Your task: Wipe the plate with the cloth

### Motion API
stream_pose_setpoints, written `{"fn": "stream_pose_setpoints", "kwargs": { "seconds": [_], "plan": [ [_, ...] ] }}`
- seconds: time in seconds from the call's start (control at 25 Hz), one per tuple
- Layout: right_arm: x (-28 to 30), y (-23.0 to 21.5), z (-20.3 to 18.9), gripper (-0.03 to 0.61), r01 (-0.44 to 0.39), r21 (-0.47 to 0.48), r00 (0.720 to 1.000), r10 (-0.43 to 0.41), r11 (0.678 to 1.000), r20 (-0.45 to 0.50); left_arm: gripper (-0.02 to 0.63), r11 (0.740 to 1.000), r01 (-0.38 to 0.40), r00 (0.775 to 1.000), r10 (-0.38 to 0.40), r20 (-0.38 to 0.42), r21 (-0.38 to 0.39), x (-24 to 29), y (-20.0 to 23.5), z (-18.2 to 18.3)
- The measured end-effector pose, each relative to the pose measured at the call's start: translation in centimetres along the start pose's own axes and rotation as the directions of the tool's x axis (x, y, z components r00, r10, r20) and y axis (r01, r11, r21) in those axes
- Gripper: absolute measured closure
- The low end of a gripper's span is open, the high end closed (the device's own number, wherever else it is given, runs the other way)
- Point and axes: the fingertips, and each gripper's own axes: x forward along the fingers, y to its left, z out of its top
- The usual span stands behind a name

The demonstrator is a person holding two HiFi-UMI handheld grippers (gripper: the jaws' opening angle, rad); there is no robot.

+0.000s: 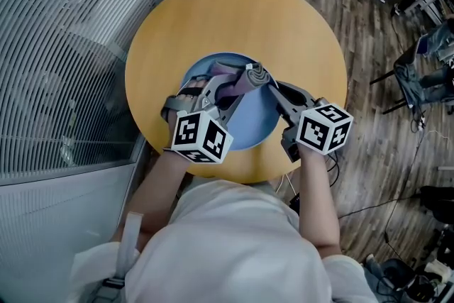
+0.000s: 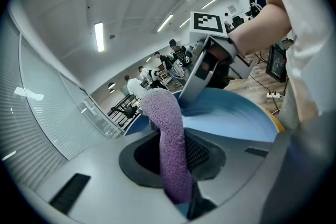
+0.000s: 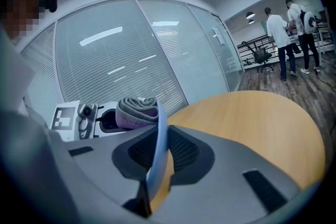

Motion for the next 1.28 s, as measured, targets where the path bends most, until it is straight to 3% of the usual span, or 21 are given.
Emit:
{"fn": "stream_pose_setpoints", "kwargs": {
  "seconds": [0.28,0.84,1.28],
  "plan": [
    [-1.1,-0.5,0.6,0.526,0.004,0.013,1.000,-0.005,1.000,0.020,0.537,1.000,0.020,1.000,-0.020,-0.023,0.008,-0.1,-1.1,0.5],
    [-1.4,-1.4,0.8,0.520,0.009,0.062,0.998,-0.013,0.998,0.055,0.537,0.998,-0.015,0.996,0.010,-0.092,-0.053,-1.0,0.2,-3.8],
    [-1.8,-2.2,1.0,0.515,-0.002,0.108,0.995,-0.008,0.994,0.097,0.537,0.976,-0.013,0.999,0.001,-0.052,-0.219,-1.2,0.7,-4.6]
  ]
}}
